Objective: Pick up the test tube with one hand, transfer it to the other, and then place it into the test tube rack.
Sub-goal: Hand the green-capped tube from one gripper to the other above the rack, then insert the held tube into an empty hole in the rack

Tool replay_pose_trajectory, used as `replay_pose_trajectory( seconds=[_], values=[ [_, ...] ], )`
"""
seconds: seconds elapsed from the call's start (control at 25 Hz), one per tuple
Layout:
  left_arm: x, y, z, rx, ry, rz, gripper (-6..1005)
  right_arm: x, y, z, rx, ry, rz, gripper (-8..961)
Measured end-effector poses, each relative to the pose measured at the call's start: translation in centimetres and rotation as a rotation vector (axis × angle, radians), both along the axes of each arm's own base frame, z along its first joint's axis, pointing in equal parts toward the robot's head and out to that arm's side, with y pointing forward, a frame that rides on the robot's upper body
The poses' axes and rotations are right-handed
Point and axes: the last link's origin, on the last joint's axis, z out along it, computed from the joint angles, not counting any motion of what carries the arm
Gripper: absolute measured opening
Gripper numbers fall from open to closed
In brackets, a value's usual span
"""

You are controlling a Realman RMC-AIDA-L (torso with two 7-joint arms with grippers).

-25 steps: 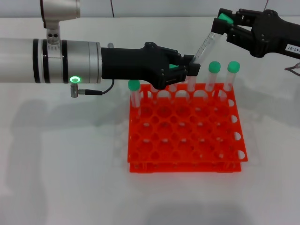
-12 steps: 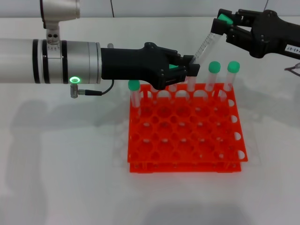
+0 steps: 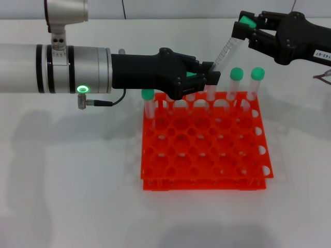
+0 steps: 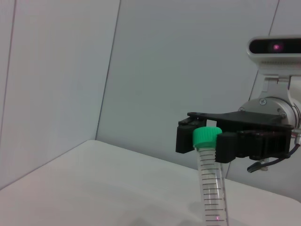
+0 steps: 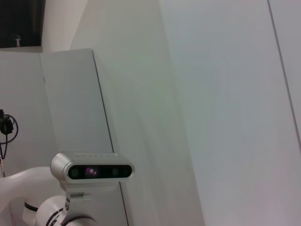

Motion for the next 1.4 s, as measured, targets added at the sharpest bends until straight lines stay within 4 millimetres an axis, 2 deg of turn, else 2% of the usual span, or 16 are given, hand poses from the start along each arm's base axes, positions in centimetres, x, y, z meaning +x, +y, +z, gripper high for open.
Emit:
replay_pose_trajectory(
  seconds=[0.64, 0.88, 1.08, 1.4],
  values=[
    [0.28, -0.19, -0.13, -0.019, -0.005, -0.007, 341, -0.09, 0.07, 0.13, 0.004, -0.001, 0.004, 281],
    [0.28, -0.19, -0.01, -0.015, -0.023, 0.003, 532, -0.09, 0.07, 0.15, 0.004, 0.000, 0.004, 276],
    [0.25, -0.30, 0.02, -0.025, -0.029, 0.013, 774, -0.01, -0.02, 0.19, 0.004, 0.003, 0.003, 274],
    [-0.25, -0.28, 0.84, -0.023, -0.029, 0.052, 855, 0.23, -0.16, 0.26, 0.004, 0.008, -0.003, 273]
  ],
)
